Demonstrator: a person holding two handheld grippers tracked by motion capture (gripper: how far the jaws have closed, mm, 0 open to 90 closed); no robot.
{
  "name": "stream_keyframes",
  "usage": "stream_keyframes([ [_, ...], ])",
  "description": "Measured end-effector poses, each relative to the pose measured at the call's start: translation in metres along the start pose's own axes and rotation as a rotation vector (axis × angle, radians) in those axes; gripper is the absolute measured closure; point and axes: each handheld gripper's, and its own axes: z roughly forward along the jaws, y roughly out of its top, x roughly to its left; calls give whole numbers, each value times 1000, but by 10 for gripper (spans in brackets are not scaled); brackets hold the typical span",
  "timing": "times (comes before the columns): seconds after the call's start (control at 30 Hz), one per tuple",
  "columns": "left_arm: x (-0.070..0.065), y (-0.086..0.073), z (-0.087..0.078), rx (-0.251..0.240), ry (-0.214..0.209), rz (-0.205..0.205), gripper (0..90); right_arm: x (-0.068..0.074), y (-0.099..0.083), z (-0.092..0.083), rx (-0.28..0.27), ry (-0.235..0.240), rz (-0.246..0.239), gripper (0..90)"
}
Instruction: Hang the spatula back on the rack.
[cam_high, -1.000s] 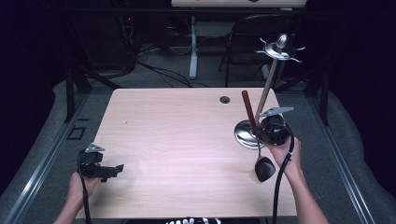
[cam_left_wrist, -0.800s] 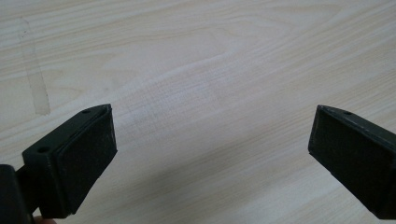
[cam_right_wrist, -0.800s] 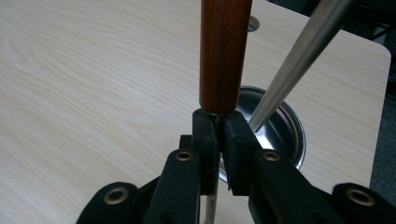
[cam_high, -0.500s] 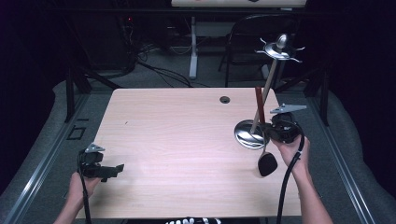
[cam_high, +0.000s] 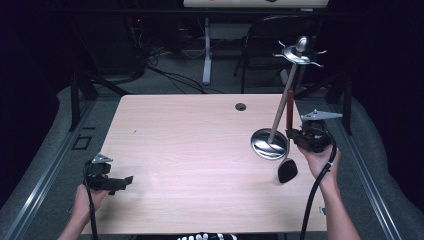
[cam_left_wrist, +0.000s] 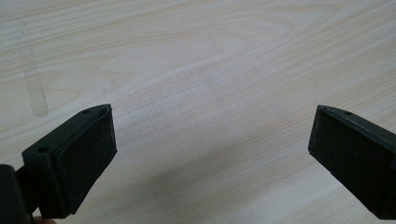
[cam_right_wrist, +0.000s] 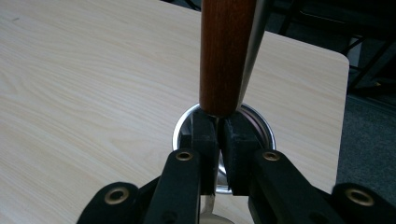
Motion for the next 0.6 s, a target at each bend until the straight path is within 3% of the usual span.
stream_keyframes([
  [0.6,-2,1,3,4,2,10,8,-29,6,-21,-76,-27,57,849],
])
